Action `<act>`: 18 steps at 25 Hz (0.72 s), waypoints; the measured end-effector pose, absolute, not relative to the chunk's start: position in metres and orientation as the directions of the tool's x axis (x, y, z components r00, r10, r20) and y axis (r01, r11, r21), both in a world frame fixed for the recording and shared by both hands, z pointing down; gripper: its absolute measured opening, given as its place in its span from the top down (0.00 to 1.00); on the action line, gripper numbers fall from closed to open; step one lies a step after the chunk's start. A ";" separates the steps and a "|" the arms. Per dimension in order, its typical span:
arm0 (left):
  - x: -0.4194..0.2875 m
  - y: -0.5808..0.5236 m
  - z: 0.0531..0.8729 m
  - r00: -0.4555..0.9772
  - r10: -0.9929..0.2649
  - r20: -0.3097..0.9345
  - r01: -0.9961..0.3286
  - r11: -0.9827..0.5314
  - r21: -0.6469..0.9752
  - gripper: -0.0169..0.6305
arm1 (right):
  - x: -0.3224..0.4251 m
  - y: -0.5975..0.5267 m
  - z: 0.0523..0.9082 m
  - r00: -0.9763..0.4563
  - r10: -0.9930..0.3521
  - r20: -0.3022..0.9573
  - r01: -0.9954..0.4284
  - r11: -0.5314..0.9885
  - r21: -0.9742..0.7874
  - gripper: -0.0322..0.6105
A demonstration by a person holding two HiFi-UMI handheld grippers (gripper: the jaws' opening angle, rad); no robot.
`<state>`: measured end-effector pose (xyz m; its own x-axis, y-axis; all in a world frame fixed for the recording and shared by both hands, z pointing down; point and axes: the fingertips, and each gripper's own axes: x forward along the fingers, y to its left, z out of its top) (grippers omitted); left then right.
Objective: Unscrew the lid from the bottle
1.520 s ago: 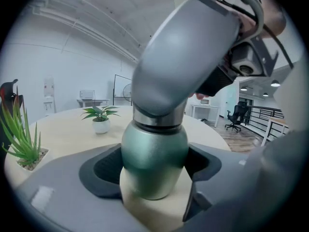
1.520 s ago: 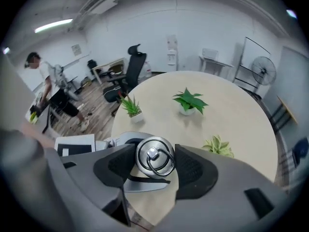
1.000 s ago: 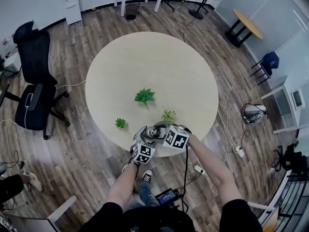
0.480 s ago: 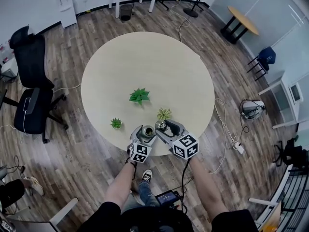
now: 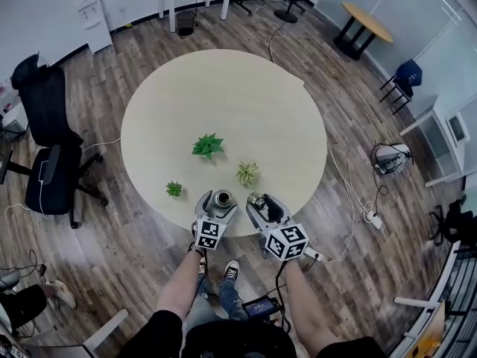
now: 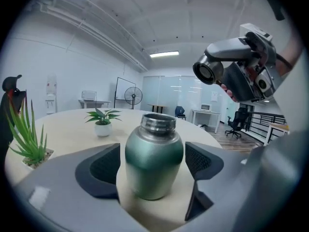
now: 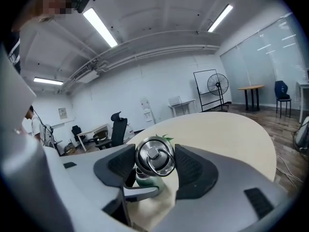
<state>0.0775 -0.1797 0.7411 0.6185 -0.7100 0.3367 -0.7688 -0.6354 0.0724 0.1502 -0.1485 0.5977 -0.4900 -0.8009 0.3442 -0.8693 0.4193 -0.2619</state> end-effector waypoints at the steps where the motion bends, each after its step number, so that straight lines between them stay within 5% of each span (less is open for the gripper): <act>1: 0.077 -0.176 0.735 0.619 -0.713 0.329 -0.767 -0.638 0.061 0.33 | 0.152 -0.148 0.596 -0.489 -0.805 0.336 -0.869 0.417 -0.266 0.55; 18: 0.008 -0.135 0.530 0.465 -0.885 0.031 -0.878 -0.465 -0.115 0.43 | 0.142 -0.115 0.517 -0.458 -0.882 0.106 -0.876 0.429 -0.220 0.55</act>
<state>0.0082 -0.1346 0.5297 0.4649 -0.8848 0.0313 -0.8777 -0.4652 -0.1149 0.1423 -0.1155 0.5166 -0.4582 -0.8825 0.1061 -0.8764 0.4286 -0.2196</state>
